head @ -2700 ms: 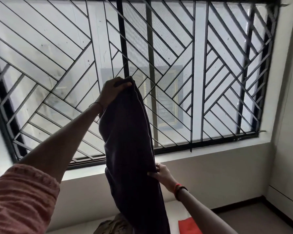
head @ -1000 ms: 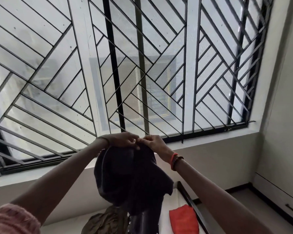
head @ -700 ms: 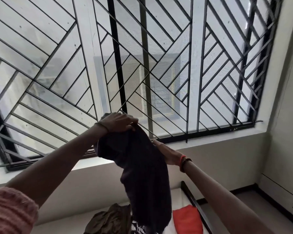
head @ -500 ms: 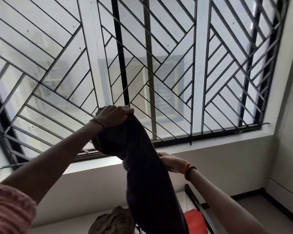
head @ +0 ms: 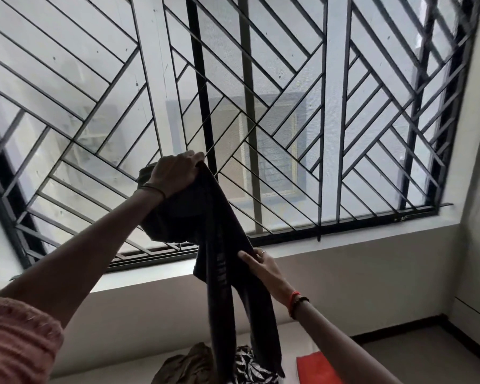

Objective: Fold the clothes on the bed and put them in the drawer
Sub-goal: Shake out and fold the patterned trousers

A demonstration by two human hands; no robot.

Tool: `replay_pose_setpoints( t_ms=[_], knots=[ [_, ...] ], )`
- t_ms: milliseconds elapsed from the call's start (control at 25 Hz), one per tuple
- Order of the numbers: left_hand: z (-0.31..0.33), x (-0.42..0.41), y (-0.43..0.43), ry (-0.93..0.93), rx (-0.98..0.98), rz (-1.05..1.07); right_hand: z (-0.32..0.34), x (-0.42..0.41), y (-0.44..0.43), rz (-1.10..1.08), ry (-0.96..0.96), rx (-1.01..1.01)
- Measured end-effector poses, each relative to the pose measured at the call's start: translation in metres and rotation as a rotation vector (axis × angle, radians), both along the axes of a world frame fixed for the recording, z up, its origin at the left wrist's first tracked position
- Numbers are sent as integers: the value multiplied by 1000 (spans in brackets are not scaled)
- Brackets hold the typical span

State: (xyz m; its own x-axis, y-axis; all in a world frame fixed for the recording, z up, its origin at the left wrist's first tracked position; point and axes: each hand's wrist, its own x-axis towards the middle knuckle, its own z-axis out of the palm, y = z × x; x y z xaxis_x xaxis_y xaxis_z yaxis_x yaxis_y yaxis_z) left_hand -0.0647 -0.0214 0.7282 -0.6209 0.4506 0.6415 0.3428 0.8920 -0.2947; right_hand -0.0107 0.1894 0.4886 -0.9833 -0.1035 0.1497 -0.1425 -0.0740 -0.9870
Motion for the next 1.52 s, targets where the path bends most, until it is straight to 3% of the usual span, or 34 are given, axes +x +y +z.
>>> replay_pose_setpoints(
  t_ms=[120, 280, 520, 720, 800, 920, 1000, 1160, 1320, 1520],
  knots=[
    [9, 2, 9, -4, 42, 15, -1, 2, -28, -31, 112, 63],
    [16, 1, 15, -5, 95, 61, -10, 2, -64, -263, 191, 163],
    [21, 3, 25, 30, 132, 134, -9, 7, -98, -425, 53, 254],
    [22, 9, 30, -3, 186, 156, 3, 0, -100, -559, -25, 495],
    [20, 11, 27, -14, 192, 149, 2, -4, -89, -607, -13, 457],
    [14, 10, 16, -43, 202, 168, 0, -10, -59, -607, -44, 237],
    [5, 8, 6, -73, 220, 187, -1, -13, -34, -591, -58, 205],
    [-18, 2, -18, -121, 256, 220, -4, -16, 5, -442, -27, 249],
    [-31, -2, -36, -126, 284, 244, -10, -22, 29, -445, 61, 416],
    [-46, 1, -56, -173, 321, 313, -12, -26, 45, -415, -42, 383]
  ],
)
